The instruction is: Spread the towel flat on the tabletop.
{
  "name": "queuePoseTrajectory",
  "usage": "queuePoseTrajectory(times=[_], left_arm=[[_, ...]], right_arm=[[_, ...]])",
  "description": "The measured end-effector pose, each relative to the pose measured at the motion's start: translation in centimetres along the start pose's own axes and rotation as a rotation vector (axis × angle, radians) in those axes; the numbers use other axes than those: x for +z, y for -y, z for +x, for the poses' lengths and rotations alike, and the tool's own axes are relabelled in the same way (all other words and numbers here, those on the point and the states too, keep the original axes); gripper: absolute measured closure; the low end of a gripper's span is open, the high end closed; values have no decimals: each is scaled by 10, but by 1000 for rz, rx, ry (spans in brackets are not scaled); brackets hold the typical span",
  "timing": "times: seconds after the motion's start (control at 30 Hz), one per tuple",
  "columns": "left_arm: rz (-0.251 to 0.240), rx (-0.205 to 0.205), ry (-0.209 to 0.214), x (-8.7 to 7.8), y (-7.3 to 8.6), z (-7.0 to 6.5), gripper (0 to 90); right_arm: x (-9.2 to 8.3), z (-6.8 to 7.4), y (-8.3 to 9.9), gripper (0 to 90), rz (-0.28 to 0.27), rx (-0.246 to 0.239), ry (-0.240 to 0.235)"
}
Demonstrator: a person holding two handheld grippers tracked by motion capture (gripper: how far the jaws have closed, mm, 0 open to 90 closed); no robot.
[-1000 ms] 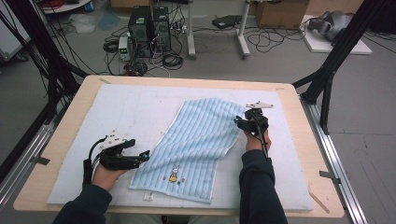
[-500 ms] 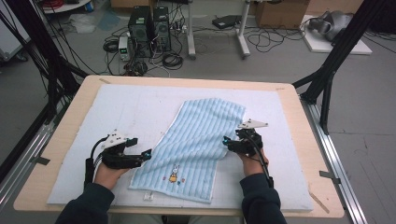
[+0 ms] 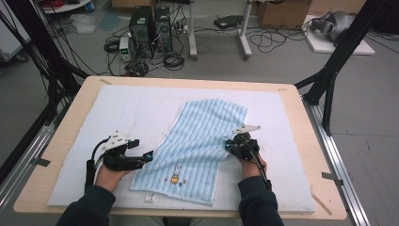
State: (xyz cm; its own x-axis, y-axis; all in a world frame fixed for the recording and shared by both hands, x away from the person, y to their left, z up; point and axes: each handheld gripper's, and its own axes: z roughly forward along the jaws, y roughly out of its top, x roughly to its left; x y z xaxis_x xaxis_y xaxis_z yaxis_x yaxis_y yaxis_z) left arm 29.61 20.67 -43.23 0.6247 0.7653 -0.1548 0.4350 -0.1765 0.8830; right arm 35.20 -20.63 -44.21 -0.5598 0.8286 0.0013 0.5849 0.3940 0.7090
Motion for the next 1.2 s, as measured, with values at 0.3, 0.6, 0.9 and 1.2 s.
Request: queuePoseTrajectory(times=[0.3,0.6,0.9,1.2], left_arm=[[-8,-5,-5,0,0,1,228],[-3,-5,1,0,0,0,228],[-7,2,3,2,0,0,227],[-23,-1,-1,-3,-1,1,227]], right_arm=[[10,-21,-15,855,14,-5,99],[17,-47,-16,855,-57,78,136],[18,-51,-17,771,-48,98,176],[-13,-36,-20,515,-143,69,158]])
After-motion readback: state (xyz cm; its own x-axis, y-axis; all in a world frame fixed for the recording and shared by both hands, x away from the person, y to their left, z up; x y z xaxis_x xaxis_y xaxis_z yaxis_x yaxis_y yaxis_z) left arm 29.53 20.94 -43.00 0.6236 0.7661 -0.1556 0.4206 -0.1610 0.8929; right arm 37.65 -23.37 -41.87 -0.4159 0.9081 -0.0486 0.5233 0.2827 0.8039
